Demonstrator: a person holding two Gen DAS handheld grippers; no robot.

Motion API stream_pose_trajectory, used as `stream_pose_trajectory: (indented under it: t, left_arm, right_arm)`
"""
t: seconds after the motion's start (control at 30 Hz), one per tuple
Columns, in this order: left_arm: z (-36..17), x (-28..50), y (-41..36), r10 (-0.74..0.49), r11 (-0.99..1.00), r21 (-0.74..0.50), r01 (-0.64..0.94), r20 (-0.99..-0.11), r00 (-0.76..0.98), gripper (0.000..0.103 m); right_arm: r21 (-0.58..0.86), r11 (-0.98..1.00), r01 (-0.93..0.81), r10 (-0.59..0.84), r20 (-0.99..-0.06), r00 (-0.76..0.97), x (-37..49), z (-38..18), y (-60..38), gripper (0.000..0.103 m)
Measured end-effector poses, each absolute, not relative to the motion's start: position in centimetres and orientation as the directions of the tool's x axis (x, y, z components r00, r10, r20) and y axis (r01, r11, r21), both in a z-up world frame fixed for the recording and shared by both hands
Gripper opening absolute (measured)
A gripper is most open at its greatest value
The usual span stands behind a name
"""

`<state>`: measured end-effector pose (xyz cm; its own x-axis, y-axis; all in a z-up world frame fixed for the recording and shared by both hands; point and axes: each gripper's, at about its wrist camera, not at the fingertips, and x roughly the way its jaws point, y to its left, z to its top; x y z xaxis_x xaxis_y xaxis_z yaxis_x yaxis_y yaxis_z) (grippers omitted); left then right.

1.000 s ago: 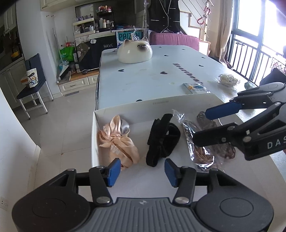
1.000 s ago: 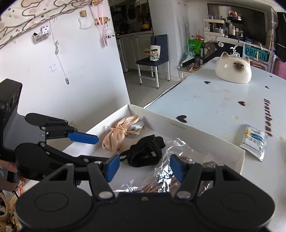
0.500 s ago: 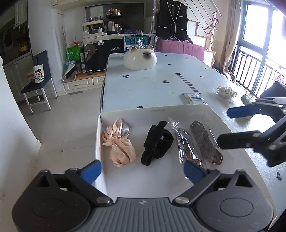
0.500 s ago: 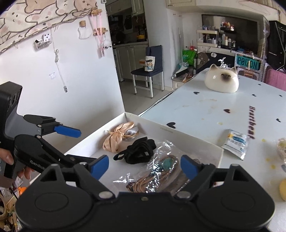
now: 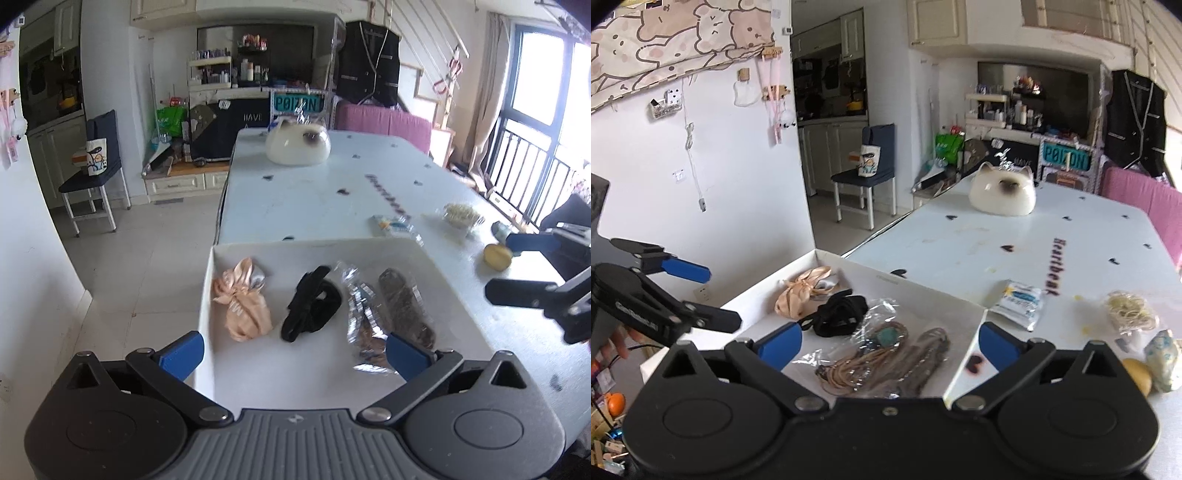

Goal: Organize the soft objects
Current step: 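Withdraw both open tools from the box toward the remaining items on the table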

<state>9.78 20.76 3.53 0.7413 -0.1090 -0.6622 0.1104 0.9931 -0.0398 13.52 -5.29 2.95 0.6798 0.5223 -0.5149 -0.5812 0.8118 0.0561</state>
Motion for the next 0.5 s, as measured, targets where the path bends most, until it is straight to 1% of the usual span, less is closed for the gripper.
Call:
stream_pose_trajectory:
  t: [0.13, 0.33, 0.5]
  left_arm:
    - [4.5, 8.9, 19.9, -0.122, 0.992, -0.048, 0.119, -0.640, 0.758, 0.103]
    - [5.4, 8.6, 18.2, -0.125, 0.991, -0.047, 0.122, -0.627, 0.769, 0.103]
    - [6.0, 8.9, 16.1, -0.130, 0.991, -0.056, 0.121, -0.602, 0.788, 0.103]
  right_arm:
    - [0.052, 0.816, -0.575, 0.517, -0.509, 0.688, 12.9, 3.1, -6.2, 0.103]
    - [0.059, 0.829, -0.556, 0.513, -0.475, 0.715, 12.1, 3.9, -8.6, 0.103]
    - [0.047, 0.854, -0.518, 0.479, -0.461, 0.747, 11.6, 4.3, -11.4, 0.103]
